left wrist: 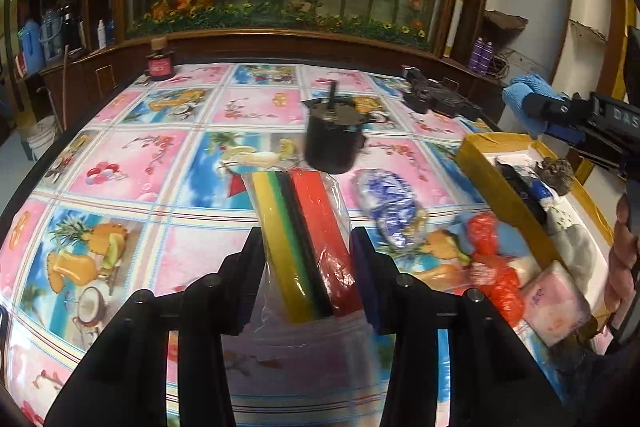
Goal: Organize soft objects
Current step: 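Carry the sponge pack and blue cloth with both grippers into the yellow box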
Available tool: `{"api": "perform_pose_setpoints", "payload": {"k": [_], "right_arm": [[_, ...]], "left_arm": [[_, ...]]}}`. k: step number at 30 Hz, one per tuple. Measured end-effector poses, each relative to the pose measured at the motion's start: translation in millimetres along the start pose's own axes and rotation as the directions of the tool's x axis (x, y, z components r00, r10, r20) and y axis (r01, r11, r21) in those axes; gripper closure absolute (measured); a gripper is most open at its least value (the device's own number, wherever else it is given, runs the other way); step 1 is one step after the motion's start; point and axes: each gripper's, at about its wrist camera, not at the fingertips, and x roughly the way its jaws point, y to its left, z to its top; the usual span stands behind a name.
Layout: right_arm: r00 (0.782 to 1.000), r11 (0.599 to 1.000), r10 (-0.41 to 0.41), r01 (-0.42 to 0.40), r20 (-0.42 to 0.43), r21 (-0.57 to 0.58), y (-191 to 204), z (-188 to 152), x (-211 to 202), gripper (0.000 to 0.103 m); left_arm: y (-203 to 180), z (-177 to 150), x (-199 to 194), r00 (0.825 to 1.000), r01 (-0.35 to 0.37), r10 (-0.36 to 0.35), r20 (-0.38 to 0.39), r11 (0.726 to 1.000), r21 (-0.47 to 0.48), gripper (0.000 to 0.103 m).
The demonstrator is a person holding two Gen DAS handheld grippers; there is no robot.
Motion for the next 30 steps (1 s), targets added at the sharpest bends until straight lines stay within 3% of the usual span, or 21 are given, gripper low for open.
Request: {"api": "perform_pose_setpoints", "payload": {"k": [10,16,23,30], "right_arm": [[0.998,0.986,-0.045,0.038,0.040,0.160,-61.6,2.5,-32.5,0.070],[0.996,0.961,-0.086,0.073,0.038,0.267,-106.4,2.5,-51.6,0.069],[0.992,0.932,-0.125,0.116,0.005,0.344,-137.8,1.0,-61.2,0.069],[0.993,0.940,-0.114,0.121,-0.039,0.319,-142.8,9.5,-57.0,0.069]], "left_arm": [[-92.7,9.9,-2.8,0.990,0.138,-0.135,-0.031,0.984,0.116,0.063],[-166.7,17.4,-11.9,0.966,0.259,-0.253,-0.056,0.944,0.205,0.062],[-244.9,-2.6,-1.5,0.927,0.372,-0.337,-0.168,0.884,0.283,0.063],[-254.2,-14.8,15.8,0.908,0.404,-0.352,-0.227,0.879,0.255,0.064]]}}
